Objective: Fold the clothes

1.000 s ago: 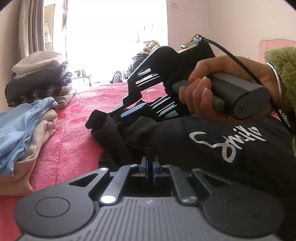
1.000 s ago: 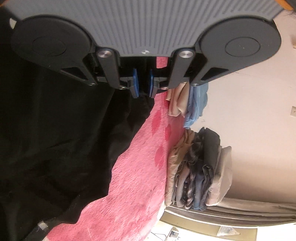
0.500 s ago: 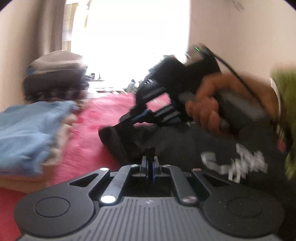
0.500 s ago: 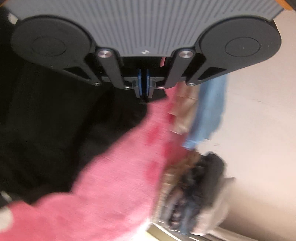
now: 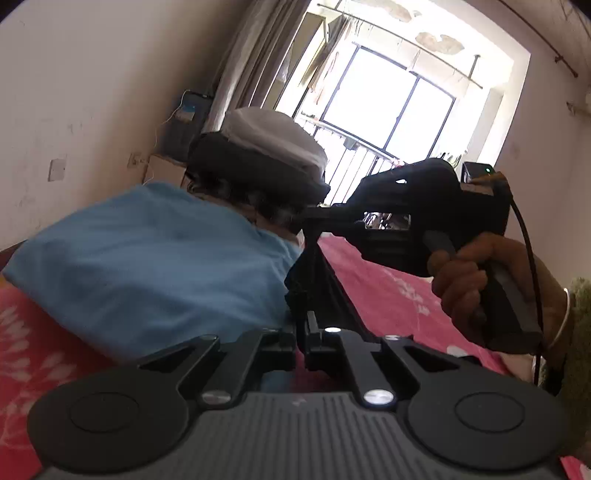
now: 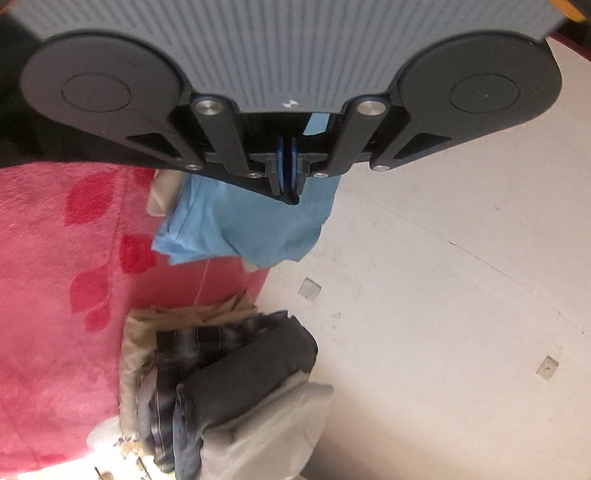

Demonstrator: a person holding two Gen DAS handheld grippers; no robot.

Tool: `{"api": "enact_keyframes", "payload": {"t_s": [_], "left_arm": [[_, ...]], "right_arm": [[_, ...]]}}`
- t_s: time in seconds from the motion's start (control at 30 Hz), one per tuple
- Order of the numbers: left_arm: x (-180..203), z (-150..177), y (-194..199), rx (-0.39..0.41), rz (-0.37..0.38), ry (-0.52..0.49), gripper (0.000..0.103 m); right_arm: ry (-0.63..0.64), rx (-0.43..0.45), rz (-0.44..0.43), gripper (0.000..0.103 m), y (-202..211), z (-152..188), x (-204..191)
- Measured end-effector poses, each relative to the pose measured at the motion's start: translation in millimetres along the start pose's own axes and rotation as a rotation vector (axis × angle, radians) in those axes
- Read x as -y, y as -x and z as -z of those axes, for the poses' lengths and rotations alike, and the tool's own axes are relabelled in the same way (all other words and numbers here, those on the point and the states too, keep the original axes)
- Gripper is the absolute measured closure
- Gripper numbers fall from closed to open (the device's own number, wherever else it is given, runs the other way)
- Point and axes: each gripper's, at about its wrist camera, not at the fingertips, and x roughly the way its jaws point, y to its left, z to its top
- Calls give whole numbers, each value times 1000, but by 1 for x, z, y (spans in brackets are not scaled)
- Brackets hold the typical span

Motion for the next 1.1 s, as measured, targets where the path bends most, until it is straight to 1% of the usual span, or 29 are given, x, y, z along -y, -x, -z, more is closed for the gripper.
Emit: {"api": "enact_keyframes", "payload": {"t_s": [0.1,0.27,0.4,0.47,0.53,0.63,0.73,0.8,0.9,0.97,1.0,1.07,1.1], "left_arm": [[5,2,0,-11,18,-13,99],[23,8,5,-12,101,-75,99],[55,21,5,-33,184,-196,99],[74,33,4,-48,224,-267,99],[93,50,0,-76,248,-343,99],[113,75,-7,-126,269,-435,99],[126,96,-15,-154,263,-510,99],[127,101,-14,-159,260,-542,99],[128,109,-19,-192,258,-559,98],[126,111,-27,-225,260,-564,97],[126,112,-30,-243,261,-566,94],[124,112,-33,-272,274,-565,82],[123,111,-30,-281,291,-558,78]], "right_arm": [[-26,9,18,100,6,4,10],[-46,37,106,100,48,5,36],[-32,45,197,100,87,11,52],[-19,49,242,100,105,17,60],[6,53,301,100,118,25,68],[-6,55,367,100,129,35,87],[-12,60,412,100,137,45,100],[-8,63,440,100,141,50,107],[18,63,482,100,143,57,114],[28,59,507,100,145,62,120],[44,54,524,100,144,64,121],[87,42,563,97,140,70,123],[104,42,574,97,139,72,124]]}}
